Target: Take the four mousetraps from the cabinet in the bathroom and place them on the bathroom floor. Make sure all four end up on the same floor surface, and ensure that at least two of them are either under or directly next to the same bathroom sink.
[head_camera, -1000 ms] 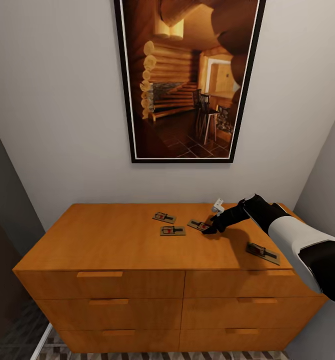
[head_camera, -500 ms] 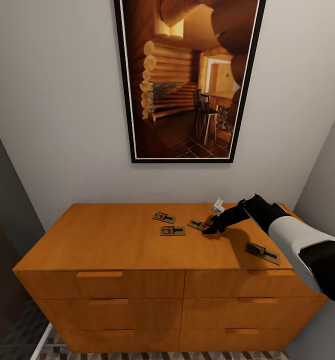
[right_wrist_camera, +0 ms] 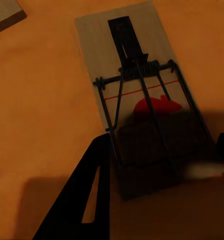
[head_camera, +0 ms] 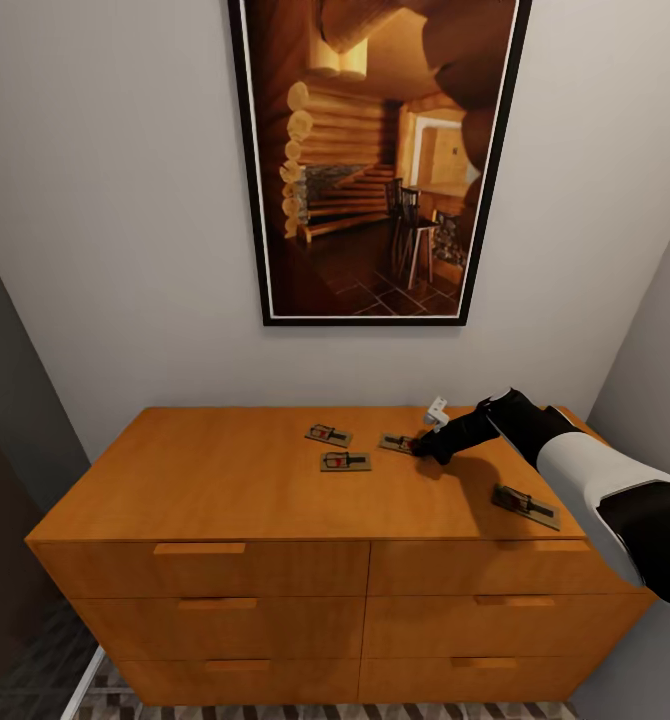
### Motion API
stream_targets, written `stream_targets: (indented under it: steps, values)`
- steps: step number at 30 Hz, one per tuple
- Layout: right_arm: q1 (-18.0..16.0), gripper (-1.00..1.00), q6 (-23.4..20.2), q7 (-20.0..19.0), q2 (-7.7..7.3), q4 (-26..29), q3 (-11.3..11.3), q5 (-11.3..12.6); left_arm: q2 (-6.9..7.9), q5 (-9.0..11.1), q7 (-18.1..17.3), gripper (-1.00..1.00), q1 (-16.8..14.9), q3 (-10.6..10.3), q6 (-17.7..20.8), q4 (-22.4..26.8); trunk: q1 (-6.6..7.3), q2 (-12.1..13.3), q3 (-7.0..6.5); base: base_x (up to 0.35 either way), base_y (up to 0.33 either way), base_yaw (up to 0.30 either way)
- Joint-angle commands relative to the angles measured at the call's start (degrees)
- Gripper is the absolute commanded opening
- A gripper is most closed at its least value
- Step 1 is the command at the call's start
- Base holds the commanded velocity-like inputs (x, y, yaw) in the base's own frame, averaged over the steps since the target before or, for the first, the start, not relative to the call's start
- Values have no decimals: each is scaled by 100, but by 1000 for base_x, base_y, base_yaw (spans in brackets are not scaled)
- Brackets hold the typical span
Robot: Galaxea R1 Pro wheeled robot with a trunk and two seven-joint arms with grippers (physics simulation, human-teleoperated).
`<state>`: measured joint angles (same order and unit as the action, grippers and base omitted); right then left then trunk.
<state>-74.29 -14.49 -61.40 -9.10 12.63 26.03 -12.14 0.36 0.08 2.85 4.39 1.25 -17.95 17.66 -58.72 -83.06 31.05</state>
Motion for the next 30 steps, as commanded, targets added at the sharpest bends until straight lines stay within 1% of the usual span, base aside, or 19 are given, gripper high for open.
stream_targets:
  steps: [1,23,30]
  values:
    - [2,-100,-80,-22,-2,11,7,-53,-1,0,5,100,4,8,-7,9,0,-2,5,0,0,0]
    - [0,-100,-118,-38,21,75,13,-69,-1,0,5,100,5,8,-7,9,0,-2,5,0,0,0]
    - [-1,-100,-334,-55,29,208,-8,-62,-1,0,6,100,2,7,-7,9,0,-2,5,0,0,0]
